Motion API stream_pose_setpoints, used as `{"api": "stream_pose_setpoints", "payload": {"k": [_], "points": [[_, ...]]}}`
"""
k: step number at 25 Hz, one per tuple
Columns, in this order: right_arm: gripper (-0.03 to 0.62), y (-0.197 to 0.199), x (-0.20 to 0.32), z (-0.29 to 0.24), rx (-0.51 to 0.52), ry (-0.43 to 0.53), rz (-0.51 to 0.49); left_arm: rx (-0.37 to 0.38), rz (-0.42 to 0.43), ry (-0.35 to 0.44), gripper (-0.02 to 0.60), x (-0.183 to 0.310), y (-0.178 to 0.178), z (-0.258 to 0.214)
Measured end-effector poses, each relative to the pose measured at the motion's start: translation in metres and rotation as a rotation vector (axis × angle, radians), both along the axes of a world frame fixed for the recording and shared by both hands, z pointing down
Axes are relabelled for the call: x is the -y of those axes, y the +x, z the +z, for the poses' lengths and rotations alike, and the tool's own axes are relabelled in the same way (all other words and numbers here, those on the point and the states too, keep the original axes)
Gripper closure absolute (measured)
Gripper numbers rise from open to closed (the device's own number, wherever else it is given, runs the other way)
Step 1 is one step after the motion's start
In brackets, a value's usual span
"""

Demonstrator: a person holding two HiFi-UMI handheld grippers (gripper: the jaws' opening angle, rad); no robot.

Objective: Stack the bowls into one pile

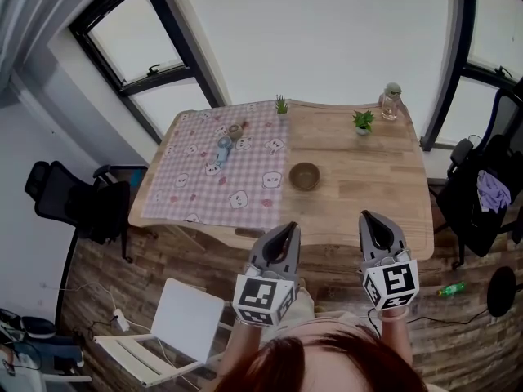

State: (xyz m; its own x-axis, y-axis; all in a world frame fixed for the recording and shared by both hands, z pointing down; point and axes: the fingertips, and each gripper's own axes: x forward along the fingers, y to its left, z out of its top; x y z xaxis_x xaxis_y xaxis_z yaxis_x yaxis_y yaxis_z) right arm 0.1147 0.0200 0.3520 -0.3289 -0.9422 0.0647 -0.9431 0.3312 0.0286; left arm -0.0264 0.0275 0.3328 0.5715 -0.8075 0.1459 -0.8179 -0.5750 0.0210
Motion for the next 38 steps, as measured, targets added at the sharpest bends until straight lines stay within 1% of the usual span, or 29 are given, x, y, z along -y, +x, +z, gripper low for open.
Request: {"api": "stream_pose_setpoints", "payload": {"k": [9,17,24,30,33,36,38], "points": [[0.594,0.015,-0.01,-0.004,0.004,0.019,0.011,0.014,0.019,0.018,0.571,-0.007,0.019,-0.005],[0.594,0.02,0.001,0.004,0.001,-0.001,0.006,0.04,0.029,-0.007,0.571,0.001,0.03,0.003],[0.594,0.018,0.025,0.008,-0.001,-0.01,-0.005,0.05,0.026,-0.037,0.571,0.021,0.028,0.013],[0.594,0.018,0.051,0.006,-0.009,-0.014,-0.014,0.042,0.036,-0.035,0.571,0.049,0.03,0.01],[0.594,0.02,0.064,0.003,-0.01,-0.013,-0.006,0.013,0.041,-0.039,0.571,0.064,0.032,0.005],[0.594,0.022,0.076,0.004,-0.012,-0.016,0.002,-0.009,0.053,-0.072,0.571,0.074,0.032,0.007],[0.594,0.023,0.086,0.003,-0.013,-0.016,0.006,-0.016,0.06,-0.064,0.571,0.082,0.033,0.004]]}}
